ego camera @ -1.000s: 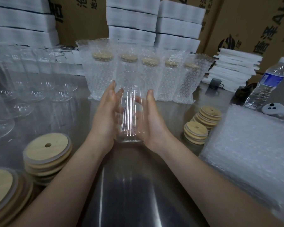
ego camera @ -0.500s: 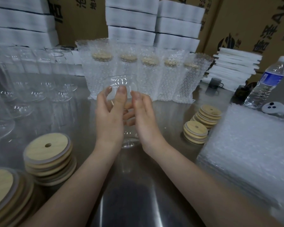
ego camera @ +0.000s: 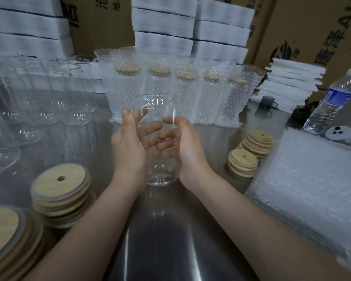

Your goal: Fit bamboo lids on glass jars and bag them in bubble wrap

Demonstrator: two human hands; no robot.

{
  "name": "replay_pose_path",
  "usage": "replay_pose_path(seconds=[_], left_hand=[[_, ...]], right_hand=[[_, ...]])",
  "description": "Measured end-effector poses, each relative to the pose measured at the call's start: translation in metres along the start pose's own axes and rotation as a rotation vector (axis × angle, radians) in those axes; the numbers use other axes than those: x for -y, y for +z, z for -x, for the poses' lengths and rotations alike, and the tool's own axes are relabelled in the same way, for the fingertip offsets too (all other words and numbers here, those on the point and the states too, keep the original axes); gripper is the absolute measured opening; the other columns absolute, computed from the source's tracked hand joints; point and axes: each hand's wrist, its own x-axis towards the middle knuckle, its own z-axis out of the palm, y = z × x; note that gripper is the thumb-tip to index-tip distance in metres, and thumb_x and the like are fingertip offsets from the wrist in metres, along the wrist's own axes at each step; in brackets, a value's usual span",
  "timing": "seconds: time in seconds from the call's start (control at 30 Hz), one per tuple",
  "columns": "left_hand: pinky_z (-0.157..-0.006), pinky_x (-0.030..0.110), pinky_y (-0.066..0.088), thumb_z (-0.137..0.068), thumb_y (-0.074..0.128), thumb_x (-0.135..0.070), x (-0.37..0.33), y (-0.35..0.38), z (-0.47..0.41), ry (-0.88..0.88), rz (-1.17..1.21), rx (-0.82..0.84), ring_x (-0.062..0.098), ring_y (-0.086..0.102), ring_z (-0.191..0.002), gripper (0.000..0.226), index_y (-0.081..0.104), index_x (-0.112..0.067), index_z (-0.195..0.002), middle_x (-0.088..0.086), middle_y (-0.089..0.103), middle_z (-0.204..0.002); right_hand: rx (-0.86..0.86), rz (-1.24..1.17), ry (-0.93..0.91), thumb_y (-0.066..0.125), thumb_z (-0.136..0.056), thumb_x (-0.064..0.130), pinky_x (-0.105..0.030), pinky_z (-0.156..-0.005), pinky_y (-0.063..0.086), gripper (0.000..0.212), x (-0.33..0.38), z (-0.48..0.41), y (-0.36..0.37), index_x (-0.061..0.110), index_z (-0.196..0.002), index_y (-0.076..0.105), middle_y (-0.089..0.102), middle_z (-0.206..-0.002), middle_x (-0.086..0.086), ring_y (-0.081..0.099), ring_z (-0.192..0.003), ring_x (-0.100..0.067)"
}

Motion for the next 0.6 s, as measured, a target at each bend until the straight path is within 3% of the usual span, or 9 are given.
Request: replay_pose_path(seconds=[0.23,0.47,0.6], left_hand=[[-0.055,0.032,0.058,-0.104,0.033,-0.046,0.001,-0.002,-0.003,-0.039,0.034,0.009,0.027,0.075,-0.079,0.044,0.067,-0.019,-0.110,0.006,0.077,-0.095],[-0.056,0.023,0.054,-0.104,0.039,-0.038,0.012,-0.007,-0.010,0.113,-0.004,-0.062,0.021,0.074,-0.074,0.039,0.068,-0.014,-0.096,0.003,0.077,-0.085],[-0.058,0.024,0.054,-0.105,0.040,-0.035,0.018,-0.011,-0.014,0.202,-0.057,-0.109,0.021,0.073,-0.070,0.037,0.068,-0.015,-0.090,0.004,0.076,-0.081]], right_hand=[[-0.049,-0.117,0.040,0.043,-0.104,0.023,-0.030,-0.062,0.044,0.021,-0.001,0.000,-0.003,0.021,-0.105,0.064,0.063,-0.072,-0.001,0.058,-0.057,-0.013],[-0.144,-0.173,0.025,0.042,-0.099,0.001,-0.026,-0.058,0.053,0.025,-0.005,0.001,-0.001,0.017,-0.103,0.061,0.061,-0.071,-0.002,0.061,-0.059,-0.013],[-0.237,-0.038,-0.053,0.042,-0.094,-0.005,-0.031,-0.073,0.052,0.029,0.006,0.003,-0.002,0.017,-0.098,0.060,0.061,-0.076,-0.003,0.060,-0.069,-0.016]])
